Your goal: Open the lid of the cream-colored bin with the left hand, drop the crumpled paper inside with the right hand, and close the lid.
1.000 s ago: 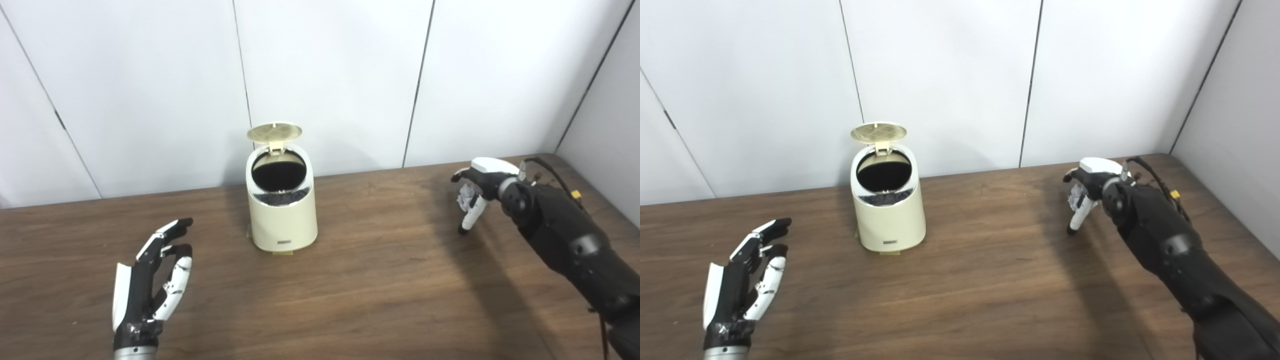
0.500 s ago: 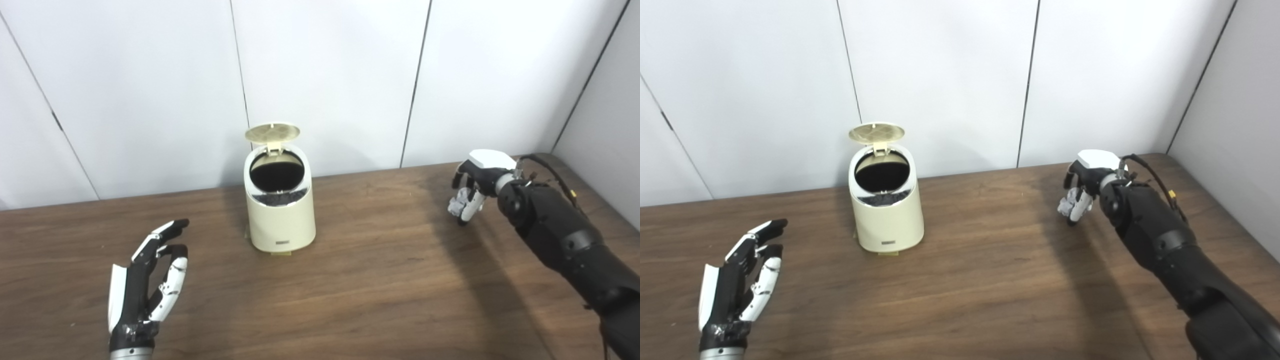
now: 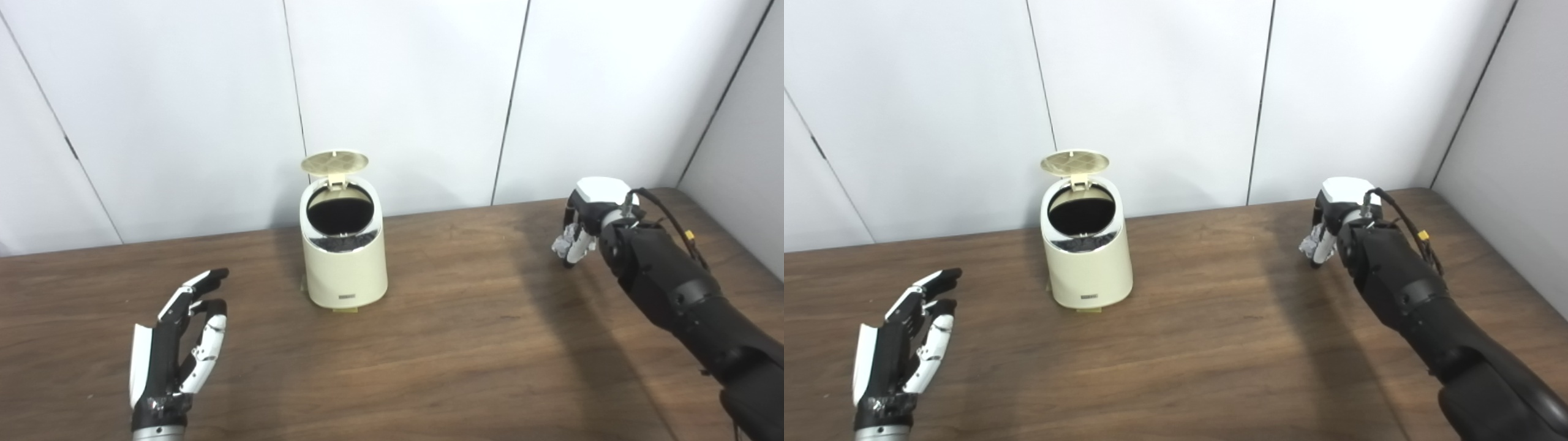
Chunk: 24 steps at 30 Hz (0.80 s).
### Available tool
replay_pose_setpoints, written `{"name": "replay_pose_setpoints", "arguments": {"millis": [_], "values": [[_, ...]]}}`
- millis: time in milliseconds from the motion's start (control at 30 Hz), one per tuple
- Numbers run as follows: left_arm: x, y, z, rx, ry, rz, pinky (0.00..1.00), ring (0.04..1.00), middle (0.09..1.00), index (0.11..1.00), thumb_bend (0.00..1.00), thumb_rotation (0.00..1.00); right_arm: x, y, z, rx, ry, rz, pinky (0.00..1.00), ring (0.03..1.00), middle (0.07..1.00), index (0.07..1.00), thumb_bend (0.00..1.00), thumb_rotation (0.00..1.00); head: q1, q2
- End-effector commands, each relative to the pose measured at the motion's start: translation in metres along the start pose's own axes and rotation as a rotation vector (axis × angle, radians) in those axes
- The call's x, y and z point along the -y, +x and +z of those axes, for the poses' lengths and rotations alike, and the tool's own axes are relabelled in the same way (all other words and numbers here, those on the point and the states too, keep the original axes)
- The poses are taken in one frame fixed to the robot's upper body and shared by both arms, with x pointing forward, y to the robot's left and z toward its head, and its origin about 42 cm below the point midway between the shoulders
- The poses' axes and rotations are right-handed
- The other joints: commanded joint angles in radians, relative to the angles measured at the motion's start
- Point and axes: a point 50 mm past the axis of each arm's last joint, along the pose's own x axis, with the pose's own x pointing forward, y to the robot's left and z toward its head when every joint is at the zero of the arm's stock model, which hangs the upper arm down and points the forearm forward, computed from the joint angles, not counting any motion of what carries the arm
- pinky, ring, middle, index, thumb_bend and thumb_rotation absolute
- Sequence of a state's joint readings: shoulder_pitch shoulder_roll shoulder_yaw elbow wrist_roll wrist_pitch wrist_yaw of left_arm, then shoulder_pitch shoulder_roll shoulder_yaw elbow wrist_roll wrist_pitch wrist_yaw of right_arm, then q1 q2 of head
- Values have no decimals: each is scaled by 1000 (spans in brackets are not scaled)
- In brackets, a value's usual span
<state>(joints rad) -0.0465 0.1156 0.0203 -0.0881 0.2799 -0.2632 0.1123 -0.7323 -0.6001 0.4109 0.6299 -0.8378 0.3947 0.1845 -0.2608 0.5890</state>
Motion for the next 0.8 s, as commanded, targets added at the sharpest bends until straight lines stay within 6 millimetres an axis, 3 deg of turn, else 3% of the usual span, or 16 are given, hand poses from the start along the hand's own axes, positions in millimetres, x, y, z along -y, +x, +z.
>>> {"name": "replay_pose_setpoints", "arguments": {"millis": [0,233,400,467,600,667,767], "values": [[-2,13,11,86,-10,17,716,807,807,787,333,680,23,0,-10,-13,-5,-77,308,399,422,501,529,0,0,1],[1,14,10,86,-16,11,711,805,809,789,324,667,39,-6,0,26,-35,-87,343,440,476,488,531,0,3,-1],[4,15,9,89,-19,8,687,796,807,789,320,652,66,-22,17,75,-48,-94,249,336,406,497,529,0,11,-2],[5,15,9,88,-20,8,685,795,807,790,317,646,78,-28,24,93,-40,-95,331,417,443,492,532,0,11,-5],[7,16,10,87,-7,10,668,786,803,785,307,641,102,-51,43,191,-37,-130,365,442,455,492,532,0,14,-6],[8,16,9,85,-7,7,679,792,806,788,316,645,116,-63,54,253,-69,-151,301,370,414,494,529,0,18,-6],[10,17,8,80,-7,3,685,796,809,790,321,648,131,-78,69,315,-109,-188,279,337,400,496,528,0,21,-7]]}}
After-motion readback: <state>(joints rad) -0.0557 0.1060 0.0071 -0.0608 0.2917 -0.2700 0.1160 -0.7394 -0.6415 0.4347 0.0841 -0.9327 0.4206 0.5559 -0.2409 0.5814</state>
